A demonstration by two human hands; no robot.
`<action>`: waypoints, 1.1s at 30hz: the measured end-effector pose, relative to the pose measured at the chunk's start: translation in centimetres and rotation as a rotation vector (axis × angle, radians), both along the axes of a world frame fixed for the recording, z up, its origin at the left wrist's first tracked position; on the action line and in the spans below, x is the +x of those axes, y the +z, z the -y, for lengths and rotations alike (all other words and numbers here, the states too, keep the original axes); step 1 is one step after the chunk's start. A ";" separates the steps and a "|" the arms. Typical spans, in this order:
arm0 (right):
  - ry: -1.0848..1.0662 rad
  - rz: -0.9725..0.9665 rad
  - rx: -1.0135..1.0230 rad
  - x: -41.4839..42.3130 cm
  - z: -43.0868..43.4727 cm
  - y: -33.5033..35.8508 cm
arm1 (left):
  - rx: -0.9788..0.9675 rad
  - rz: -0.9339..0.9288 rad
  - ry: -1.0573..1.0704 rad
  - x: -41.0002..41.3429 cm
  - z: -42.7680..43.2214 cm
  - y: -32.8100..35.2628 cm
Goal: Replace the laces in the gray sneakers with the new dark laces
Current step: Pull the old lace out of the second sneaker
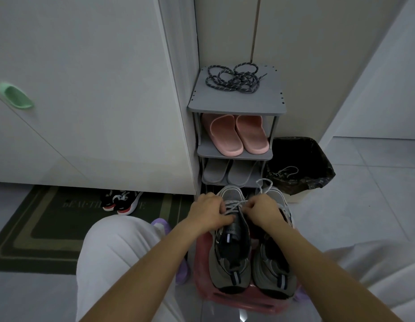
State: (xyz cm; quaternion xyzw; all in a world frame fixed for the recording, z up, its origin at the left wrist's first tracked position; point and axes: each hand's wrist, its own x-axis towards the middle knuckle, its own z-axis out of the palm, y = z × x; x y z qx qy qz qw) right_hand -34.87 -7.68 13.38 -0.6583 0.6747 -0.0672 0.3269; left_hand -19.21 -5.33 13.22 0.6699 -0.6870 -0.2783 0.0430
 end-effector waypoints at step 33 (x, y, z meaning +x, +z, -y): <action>-0.085 0.238 0.043 -0.6 0.5 -0.4 | 0.022 -0.308 0.129 -0.2 -0.8 -1.4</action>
